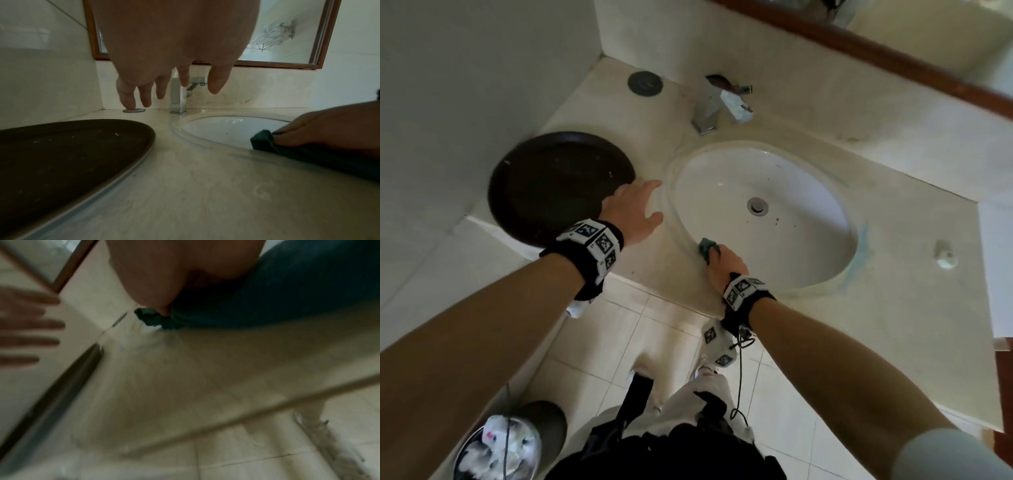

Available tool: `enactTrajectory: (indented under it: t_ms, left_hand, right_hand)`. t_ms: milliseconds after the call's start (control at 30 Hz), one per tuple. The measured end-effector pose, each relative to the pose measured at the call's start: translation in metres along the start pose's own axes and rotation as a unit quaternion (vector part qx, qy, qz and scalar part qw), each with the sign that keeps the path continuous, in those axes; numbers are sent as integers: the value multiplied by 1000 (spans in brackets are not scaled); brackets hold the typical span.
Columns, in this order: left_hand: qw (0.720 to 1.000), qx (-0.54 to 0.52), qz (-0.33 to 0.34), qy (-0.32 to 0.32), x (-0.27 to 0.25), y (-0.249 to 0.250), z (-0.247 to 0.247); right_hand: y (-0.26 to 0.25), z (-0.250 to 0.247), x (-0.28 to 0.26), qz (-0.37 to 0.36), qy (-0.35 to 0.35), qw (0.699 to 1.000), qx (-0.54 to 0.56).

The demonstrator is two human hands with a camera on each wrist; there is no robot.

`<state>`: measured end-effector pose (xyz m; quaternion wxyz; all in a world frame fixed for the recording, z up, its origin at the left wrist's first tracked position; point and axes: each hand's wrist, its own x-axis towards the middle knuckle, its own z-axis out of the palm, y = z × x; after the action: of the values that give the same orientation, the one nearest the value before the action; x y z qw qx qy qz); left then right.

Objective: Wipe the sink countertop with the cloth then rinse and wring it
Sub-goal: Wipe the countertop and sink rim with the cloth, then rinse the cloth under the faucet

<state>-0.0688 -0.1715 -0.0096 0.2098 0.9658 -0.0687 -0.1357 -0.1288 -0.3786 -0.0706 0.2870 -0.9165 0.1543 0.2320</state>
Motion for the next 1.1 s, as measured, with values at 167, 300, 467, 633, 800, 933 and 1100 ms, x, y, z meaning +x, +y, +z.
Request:
enactTrajectory:
  t_ms: [167, 300, 467, 633, 800, 933, 1100]
  left_hand:
    - [997, -69, 4, -25, 11, 30, -6]
    - [991, -113, 8, -64, 30, 66, -7]
    - [988, -141, 8, -57, 61, 116, -10]
    - [976, -213, -21, -42, 84, 144, -6]
    - [965, -261, -28, -15, 97, 162, -2]
    - [956, -291, -22, -26, 111, 169, 2]
    - [945, -328, -11, -4, 130, 169, 4]
  right_hand:
    - [-8, -48, 22, 4, 28, 973, 229]
    - [-10, -88, 44, 60, -15, 904, 424]
    - [15, -117, 92, 100, -75, 849, 513]
    - [7, -149, 98, 52, -114, 845, 520]
    - [4, -174, 101, -4, -137, 839, 526]
    - [2, -181, 109, -26, -160, 837, 522]
    - [-2, -183, 124, -22, -165, 851, 498]
